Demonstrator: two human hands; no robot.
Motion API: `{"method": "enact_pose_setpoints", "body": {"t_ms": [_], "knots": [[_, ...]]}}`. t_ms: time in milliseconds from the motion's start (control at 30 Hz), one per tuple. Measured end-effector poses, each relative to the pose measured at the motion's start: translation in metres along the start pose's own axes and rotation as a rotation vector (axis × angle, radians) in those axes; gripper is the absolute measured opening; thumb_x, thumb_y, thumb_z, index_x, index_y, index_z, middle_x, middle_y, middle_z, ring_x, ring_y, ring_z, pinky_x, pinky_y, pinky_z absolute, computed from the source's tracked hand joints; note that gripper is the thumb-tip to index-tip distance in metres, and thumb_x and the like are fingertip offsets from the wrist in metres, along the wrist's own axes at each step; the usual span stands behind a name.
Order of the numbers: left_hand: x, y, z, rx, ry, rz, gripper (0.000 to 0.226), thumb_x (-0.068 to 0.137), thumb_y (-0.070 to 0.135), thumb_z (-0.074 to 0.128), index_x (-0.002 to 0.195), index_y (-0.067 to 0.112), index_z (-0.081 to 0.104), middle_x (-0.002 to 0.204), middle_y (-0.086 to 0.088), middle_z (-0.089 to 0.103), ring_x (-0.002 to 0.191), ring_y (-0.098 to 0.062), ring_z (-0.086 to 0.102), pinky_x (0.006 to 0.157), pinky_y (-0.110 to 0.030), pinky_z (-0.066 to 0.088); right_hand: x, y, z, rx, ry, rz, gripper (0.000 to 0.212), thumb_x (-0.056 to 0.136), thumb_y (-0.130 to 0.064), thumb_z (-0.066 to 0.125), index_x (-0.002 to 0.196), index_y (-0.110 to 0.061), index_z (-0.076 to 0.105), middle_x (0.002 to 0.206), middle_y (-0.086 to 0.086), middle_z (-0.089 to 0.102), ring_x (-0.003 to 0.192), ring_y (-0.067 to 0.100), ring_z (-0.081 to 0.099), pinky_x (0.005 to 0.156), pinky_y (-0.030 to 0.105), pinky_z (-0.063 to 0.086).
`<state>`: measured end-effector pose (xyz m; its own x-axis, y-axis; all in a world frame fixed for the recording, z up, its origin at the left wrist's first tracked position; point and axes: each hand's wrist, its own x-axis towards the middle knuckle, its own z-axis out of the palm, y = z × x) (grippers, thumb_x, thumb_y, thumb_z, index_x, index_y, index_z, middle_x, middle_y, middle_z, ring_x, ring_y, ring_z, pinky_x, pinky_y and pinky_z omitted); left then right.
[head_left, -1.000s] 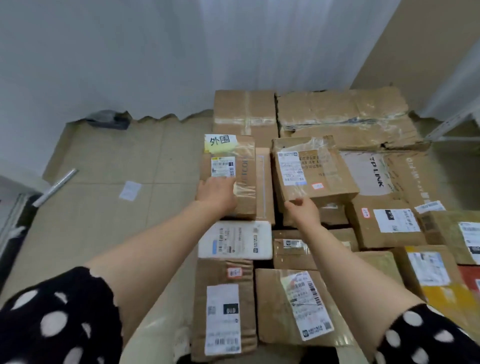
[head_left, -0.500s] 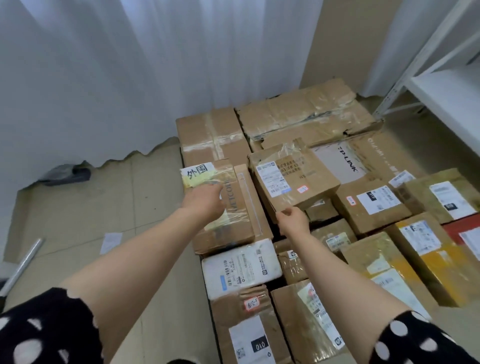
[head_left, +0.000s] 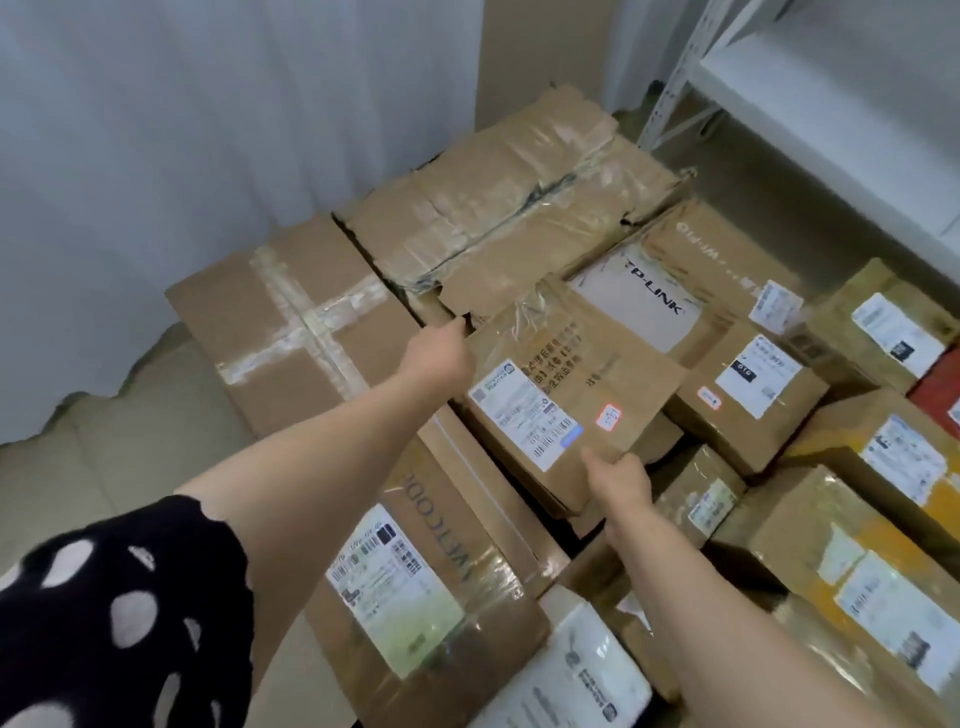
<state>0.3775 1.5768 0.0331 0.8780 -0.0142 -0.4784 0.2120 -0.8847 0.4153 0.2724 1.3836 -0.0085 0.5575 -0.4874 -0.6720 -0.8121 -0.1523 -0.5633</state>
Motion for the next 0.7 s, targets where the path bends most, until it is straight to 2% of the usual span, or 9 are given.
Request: {"method": "enact_pose_setpoints", "body": {"t_ms": [100,200,267,333,433,500,533,600,700], "knots": [[0.033,-0.003,0.006,-0.027,-0.103,-0.024,0.04,0.096,0.012,0.043,0.136,0.009,0.04,0.122,-0.013,0.056,0.104,-0.032,0.057,0.082,-0.037,0.05,0.013,0.0,0.01,0.052,0.078,0.037,0.043,0.096,-0.021,0.054,0.131,0.002,0.046,0.129,0.016,0.055,0.117,0.032,0.052,0.086,0.03,0.041],[0.051,-0.008,0.016,-0.079,-0.139,-0.039,0.013,0.095,0.009,0.047,0.105,0.006,0.054,0.1,-0.013,0.056,0.087,-0.026,0.053,0.072,-0.032,0.043,0.014,0.001,0.014,0.012,0.156,0.039,0.037,0.096,-0.02,0.053,0.125,0.004,0.05,0.127,0.02,0.057,0.116,0.036,0.053,0.097,0.04,0.045],[0.052,-0.012,0.014,-0.111,-0.109,-0.045,0.023,0.091,0.002,0.048,0.111,0.005,0.059,0.099,-0.013,0.06,0.089,-0.028,0.056,0.07,-0.03,0.041,0.008,-0.002,0.018,-0.021,0.189,0.016,0.033,0.096,-0.018,0.053,0.122,0.003,0.05,0.125,0.019,0.058,0.115,0.036,0.054,0.099,0.044,0.044],[0.054,-0.018,0.005,-0.208,-0.064,-0.067,0.034,0.09,0.0,0.049,0.123,0.007,0.056,0.111,-0.013,0.062,0.1,-0.03,0.059,0.072,-0.03,0.044,-0.005,-0.012,0.024,-0.042,0.207,-0.034,0.032,0.097,-0.017,0.052,0.122,0.002,0.049,0.123,0.017,0.058,0.115,0.035,0.055,0.097,0.043,0.044],[0.055,-0.034,-0.024,-0.436,0.037,-0.111,0.043,0.091,0.002,0.047,0.132,0.013,0.051,0.121,-0.009,0.06,0.099,-0.027,0.06,0.077,-0.033,0.051,-0.026,-0.037,0.037,-0.067,0.233,-0.149,0.03,0.098,-0.021,0.05,0.122,-0.002,0.049,0.119,0.014,0.061,0.114,0.034,0.056,0.095,0.041,0.044],[0.053,-0.052,-0.051,-0.503,0.117,-0.117,0.036,0.092,0.008,0.049,0.127,0.014,0.055,0.119,-0.009,0.063,0.1,-0.027,0.062,0.081,-0.034,0.052,-0.038,-0.065,0.051,-0.072,0.214,-0.208,0.03,0.098,-0.02,0.049,0.123,-0.002,0.048,0.118,0.012,0.061,0.112,0.032,0.056,0.084,0.028,0.039],[0.051,-0.063,-0.065,-0.513,0.161,-0.117,0.033,0.091,0.009,0.051,0.123,0.013,0.058,0.116,-0.007,0.064,0.1,-0.026,0.062,0.084,-0.033,0.051,-0.043,-0.078,0.061,-0.06,0.194,-0.231,0.029,0.098,-0.018,0.049,0.122,-0.002,0.048,0.116,0.012,0.06,0.111,0.031,0.056,0.079,0.027,0.037],[0.046,-0.092,-0.092,-0.533,0.231,-0.151,0.035,0.087,0.007,0.055,0.12,0.015,0.06,0.114,-0.004,0.065,0.102,-0.024,0.061,0.09,-0.034,0.05,-0.049,-0.103,0.087,-0.059,0.131,-0.276,0.026,0.096,-0.017,0.05,0.117,-0.001,0.05,0.109,0.011,0.059,0.107,0.031,0.057,0.077,0.028,0.038],[0.042,-0.148,-0.122,-0.553,0.317,-0.25,0.041,0.086,0.009,0.056,0.126,0.021,0.058,0.12,-0.007,0.063,0.11,-0.028,0.06,0.094,-0.037,0.05,-0.054,-0.126,0.139,-0.149,0.046,-0.339,0.027,0.093,-0.02,0.053,0.114,-0.002,0.053,0.116,0.015,0.061,0.108,0.034,0.057,0.087,0.036,0.045]]}}
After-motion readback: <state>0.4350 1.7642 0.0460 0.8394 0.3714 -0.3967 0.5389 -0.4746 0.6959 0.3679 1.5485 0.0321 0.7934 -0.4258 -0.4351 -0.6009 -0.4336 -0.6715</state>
